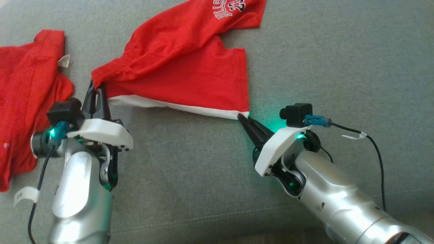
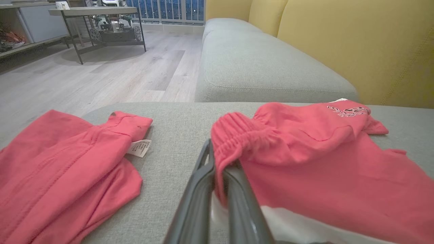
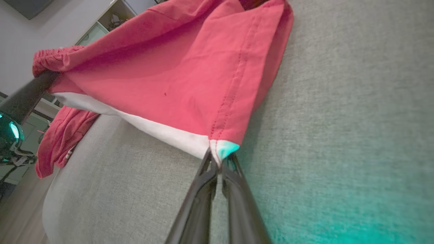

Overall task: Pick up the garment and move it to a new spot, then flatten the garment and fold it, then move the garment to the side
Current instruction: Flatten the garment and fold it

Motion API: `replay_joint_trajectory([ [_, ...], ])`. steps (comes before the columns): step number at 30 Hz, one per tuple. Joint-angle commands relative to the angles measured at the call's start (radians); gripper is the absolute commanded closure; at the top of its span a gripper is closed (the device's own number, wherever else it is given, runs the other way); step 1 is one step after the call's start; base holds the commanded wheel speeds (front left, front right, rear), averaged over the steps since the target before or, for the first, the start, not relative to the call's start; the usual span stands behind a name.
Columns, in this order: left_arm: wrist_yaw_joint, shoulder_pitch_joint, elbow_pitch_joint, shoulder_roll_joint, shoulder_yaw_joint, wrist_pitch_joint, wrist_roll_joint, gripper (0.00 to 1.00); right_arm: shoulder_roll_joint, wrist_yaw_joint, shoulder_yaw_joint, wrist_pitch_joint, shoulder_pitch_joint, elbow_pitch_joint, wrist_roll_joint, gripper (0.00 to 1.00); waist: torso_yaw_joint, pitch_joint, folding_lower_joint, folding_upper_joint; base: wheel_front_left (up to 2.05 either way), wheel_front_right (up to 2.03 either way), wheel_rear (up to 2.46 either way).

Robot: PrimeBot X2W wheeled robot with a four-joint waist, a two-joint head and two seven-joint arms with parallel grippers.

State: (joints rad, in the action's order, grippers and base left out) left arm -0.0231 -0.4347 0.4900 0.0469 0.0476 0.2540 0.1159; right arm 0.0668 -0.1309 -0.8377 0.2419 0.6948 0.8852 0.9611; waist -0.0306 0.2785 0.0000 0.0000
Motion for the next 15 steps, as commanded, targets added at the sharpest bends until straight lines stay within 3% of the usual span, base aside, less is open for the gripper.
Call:
replay_joint_trajectory([
  [1, 0.002, -0.017, -0.033, 0.016, -0.033, 0.008, -0.011, 1.0, -0.017, 0.0, -0.001, 0.014, 0.006, 0.012, -0.008, 1.0, -0.006, -0.009, 0.0, 0.0, 0.0, 0.0, 0.0],
  [5, 0.008, -0.005, -0.034, 0.015, -0.034, 0.008, -0.013, 1.0, -0.017, 0.0, 0.056, 0.019, 0.048, 0.08, -0.082, 1.0, -0.02, -0.026, 0.0, 0.0, 0.0, 0.0, 0.0],
  [8, 0.022, 0.008, -0.029, 0.013, -0.014, 0.008, -0.016, 1.0, 0.01, 0.0, 0.166, 0.019, 0.079, 0.105, -0.222, 1.0, -0.037, -0.041, 0.0, 0.0, 0.0, 0.0, 0.0],
  [15, 0.061, 0.031, 0.023, 0.005, 0.082, 0.008, 0.01, 1.0, 0.083, 0.0, 0.315, 0.02, 0.061, 0.114, -0.437, 1.0, -0.063, -0.061, 0.0, 0.0, 0.0, 0.0, 0.0],
])
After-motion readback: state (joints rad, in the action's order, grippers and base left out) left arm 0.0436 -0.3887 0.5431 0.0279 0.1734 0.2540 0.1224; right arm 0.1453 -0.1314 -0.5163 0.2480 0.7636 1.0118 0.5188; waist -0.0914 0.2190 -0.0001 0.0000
